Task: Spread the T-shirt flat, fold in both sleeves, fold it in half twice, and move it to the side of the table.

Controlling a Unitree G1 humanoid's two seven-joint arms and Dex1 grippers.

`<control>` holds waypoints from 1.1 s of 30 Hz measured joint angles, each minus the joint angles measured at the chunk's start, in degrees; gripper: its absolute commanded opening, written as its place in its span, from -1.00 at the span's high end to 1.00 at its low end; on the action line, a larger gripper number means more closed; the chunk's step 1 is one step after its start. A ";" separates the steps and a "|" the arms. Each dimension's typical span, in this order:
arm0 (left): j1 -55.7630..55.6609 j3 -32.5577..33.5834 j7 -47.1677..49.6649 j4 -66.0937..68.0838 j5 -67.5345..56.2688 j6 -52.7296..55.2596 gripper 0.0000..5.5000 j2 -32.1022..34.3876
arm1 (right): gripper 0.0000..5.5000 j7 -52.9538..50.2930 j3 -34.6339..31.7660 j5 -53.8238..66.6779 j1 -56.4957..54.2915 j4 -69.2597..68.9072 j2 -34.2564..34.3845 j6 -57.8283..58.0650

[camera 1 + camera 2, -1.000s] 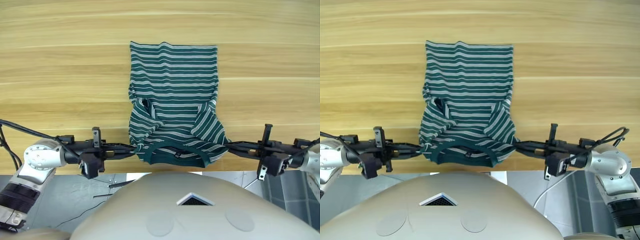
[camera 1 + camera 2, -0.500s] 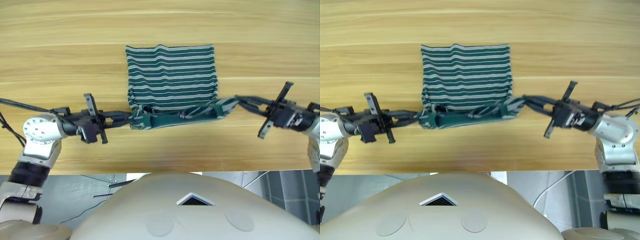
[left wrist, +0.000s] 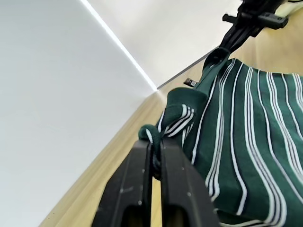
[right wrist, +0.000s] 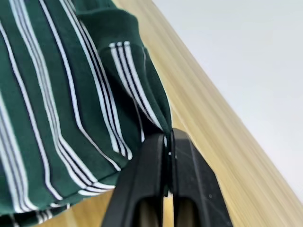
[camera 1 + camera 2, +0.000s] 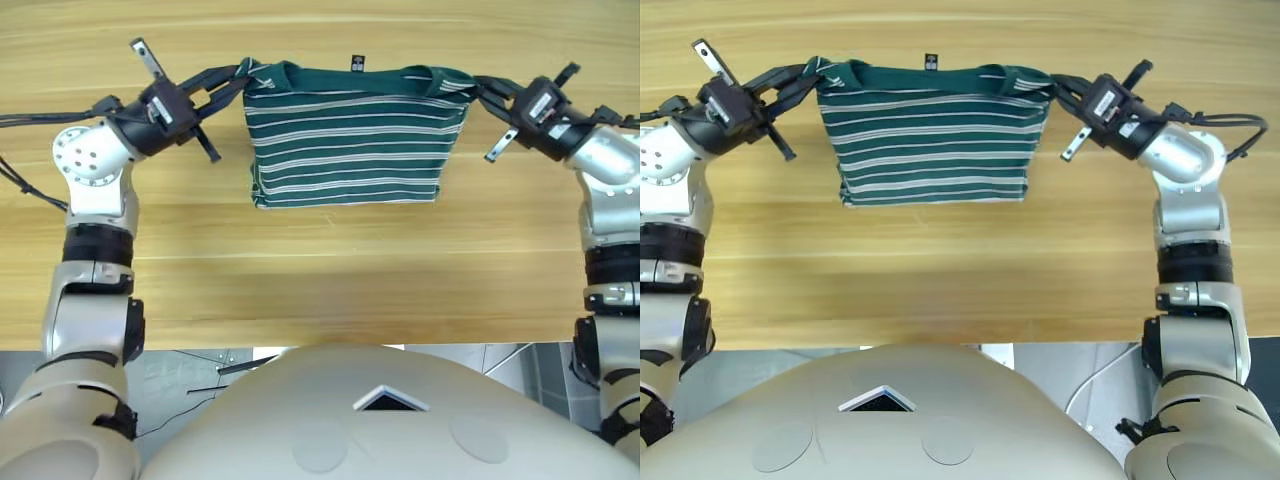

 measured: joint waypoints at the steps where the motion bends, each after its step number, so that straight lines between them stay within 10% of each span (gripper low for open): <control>1: -2.63 -0.11 1.19 4.63 2.22 -0.38 0.98 -0.94 | 1.00 -0.96 0.69 -1.55 -1.64 2.01 1.07 0.10; 11: -15.26 -3.48 17.46 31.88 19.43 2.70 0.98 -6.58 | 1.00 -9.90 4.95 -10.97 -14.70 23.29 8.43 -1.47; 29: -18.83 3.35 25.04 38.73 21.19 22.68 0.98 -14.01 | 1.00 -20.27 7.92 -17.21 -21.62 46.68 16.41 -1.25; 33: -19.23 5.50 24.97 38.86 20.98 27.93 0.68 -14.90 | 0.81 -20.79 6.14 -15.97 -22.02 47.90 17.32 0.39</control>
